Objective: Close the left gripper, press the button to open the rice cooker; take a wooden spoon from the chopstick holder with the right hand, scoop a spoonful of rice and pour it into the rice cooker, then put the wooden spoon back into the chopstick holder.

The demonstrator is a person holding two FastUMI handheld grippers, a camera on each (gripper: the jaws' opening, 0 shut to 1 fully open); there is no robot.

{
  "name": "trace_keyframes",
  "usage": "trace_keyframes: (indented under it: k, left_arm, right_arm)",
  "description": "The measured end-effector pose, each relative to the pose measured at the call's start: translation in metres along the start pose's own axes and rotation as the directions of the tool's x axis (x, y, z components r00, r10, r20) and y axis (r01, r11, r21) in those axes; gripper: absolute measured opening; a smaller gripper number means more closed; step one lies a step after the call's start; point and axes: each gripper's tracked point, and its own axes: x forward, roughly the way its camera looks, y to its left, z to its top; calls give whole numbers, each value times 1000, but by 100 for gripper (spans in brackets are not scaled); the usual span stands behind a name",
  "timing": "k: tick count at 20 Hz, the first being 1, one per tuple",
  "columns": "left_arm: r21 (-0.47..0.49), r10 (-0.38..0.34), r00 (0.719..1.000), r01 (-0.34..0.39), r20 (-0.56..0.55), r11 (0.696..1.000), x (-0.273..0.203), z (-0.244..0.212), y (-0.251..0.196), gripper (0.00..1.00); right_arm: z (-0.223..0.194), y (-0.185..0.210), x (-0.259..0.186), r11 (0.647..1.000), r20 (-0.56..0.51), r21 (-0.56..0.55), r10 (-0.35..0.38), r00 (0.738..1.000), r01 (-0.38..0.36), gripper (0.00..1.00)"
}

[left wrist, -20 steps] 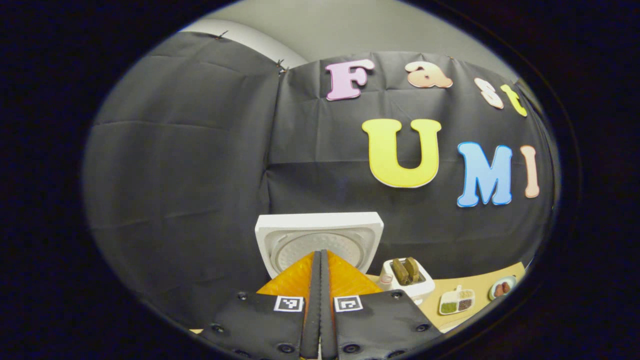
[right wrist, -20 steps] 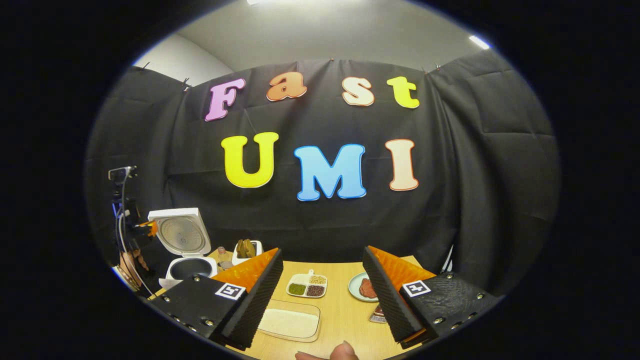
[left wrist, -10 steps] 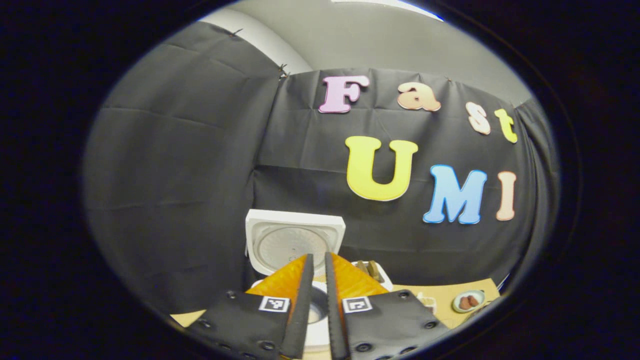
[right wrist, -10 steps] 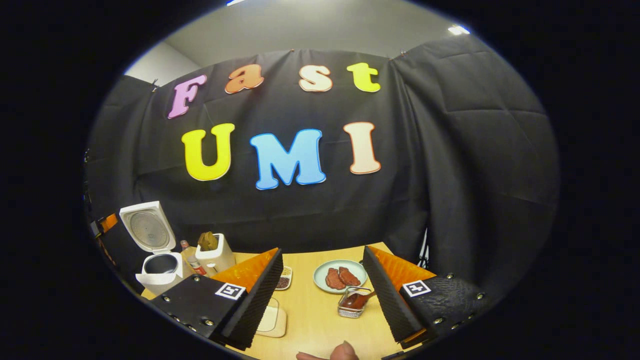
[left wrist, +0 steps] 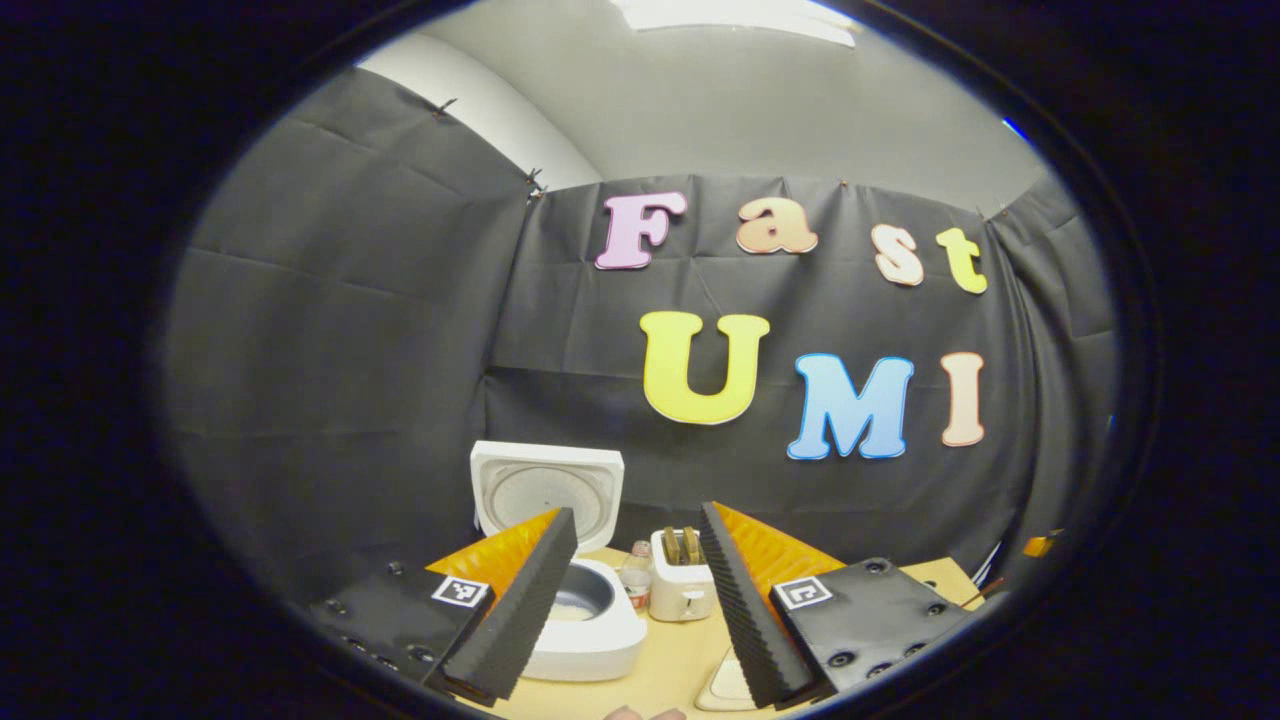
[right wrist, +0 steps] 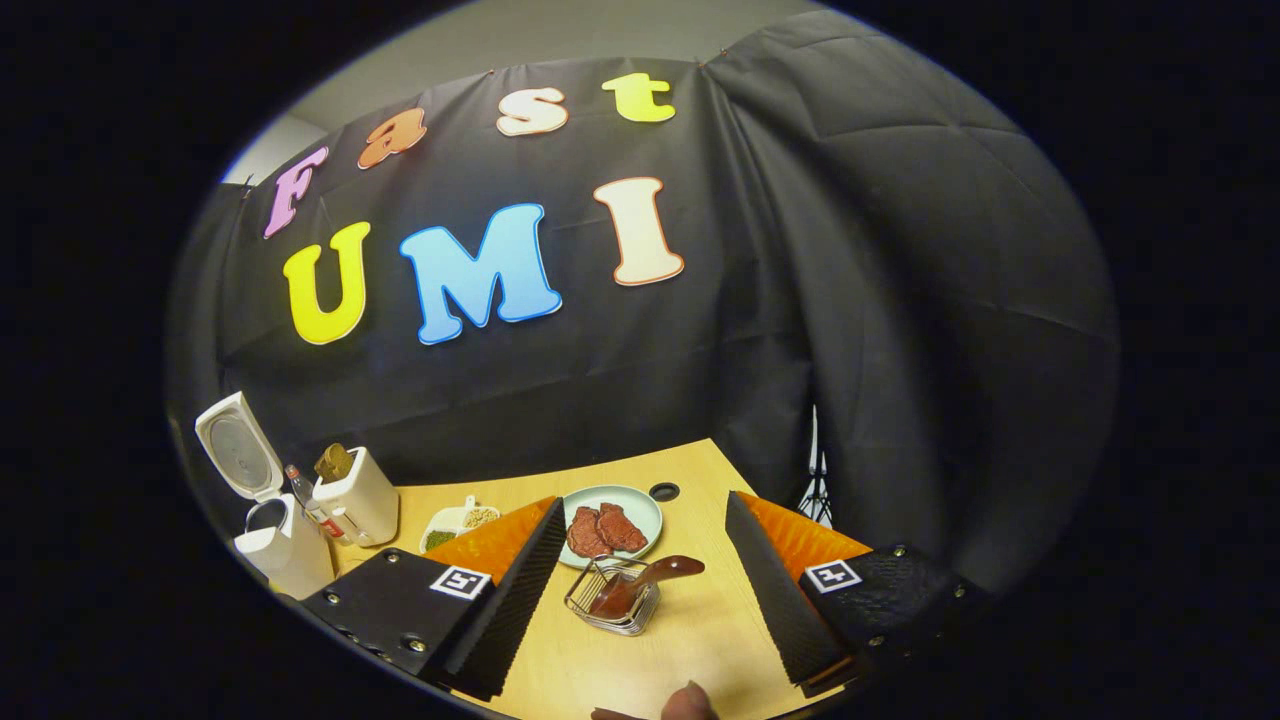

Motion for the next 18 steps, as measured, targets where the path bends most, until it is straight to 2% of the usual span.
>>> trace_keyframes:
  k: [1,2,4,6,9,12,15,17,18]
  left_arm:
    - [-2,11,1000,-11,9,1000,-7,5,-5,82]
    - [-13,12,1000,-12,21,1000,-17,11,-14,82]
    - [-34,6,999,-5,42,999,-31,23,-32,86]
    - [1,-14,999,14,36,1000,-40,24,-52,89]
    - [63,-75,997,74,8,995,-52,17,-88,89]
    - [61,-105,994,107,-44,992,-63,-1,-110,90]
    - [52,-134,990,136,-36,989,-70,8,-120,92]
    - [37,-117,993,117,-3,992,-74,9,-115,92]
    - [49,-138,990,138,1,989,-75,4,-122,92]
  right_arm:
    - [0,-4,7,1000,9,5,11,1000,-11,98]
    - [3,-6,13,1000,19,14,23,1000,-23,98]
    - [8,-7,23,999,38,5,52,998,-52,98]
    - [10,-8,31,996,41,18,85,996,-85,98]
    - [11,-14,39,996,42,-9,94,995,-93,98]
    - [22,-28,35,997,82,-12,79,993,-78,98]
    - [24,-46,27,998,107,-19,63,992,-61,98]
    - [39,-62,30,999,156,41,-21,988,14,98]
    - [42,-58,34,996,141,87,-36,989,24,98]
